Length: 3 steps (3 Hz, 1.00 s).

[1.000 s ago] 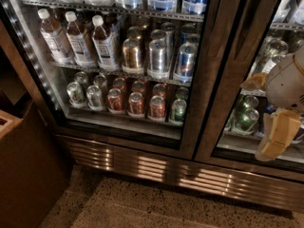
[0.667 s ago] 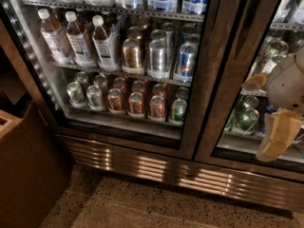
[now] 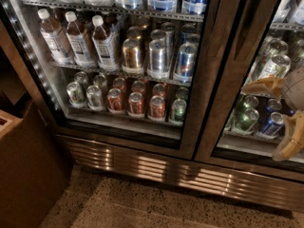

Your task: Open left fridge door

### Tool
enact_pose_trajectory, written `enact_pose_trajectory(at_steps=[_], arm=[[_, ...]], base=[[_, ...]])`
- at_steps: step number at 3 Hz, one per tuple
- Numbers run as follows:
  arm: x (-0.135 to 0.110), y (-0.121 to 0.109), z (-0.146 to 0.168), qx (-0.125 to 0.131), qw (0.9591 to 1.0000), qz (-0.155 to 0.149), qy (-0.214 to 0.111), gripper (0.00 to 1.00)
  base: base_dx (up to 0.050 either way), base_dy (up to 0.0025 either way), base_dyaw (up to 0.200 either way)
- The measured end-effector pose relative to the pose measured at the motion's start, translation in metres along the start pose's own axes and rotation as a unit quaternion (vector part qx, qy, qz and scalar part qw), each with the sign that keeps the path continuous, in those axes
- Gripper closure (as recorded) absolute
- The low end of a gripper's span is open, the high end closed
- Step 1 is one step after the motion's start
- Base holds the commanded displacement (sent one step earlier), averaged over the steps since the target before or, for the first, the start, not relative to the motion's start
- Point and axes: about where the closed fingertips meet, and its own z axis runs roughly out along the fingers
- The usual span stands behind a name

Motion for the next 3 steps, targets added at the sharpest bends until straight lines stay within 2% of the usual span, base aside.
enact_pose_trajectory(at_steps=[1, 2, 3], arm=[[-0.009, -0.009, -0.002, -0.019, 0.9936, -0.024, -0.109, 0.0], [-0.01, -0.012, -0.001, -0.017, 0.9932, -0.024, -0.112, 0.0], [-0.022, -0.006, -0.024, 0.004, 0.9888, -0.044, -0.142, 0.0]], base=[[0.0, 0.0, 0.0], [0.0, 0.0, 0.0], [0.0, 0.0, 0.0]])
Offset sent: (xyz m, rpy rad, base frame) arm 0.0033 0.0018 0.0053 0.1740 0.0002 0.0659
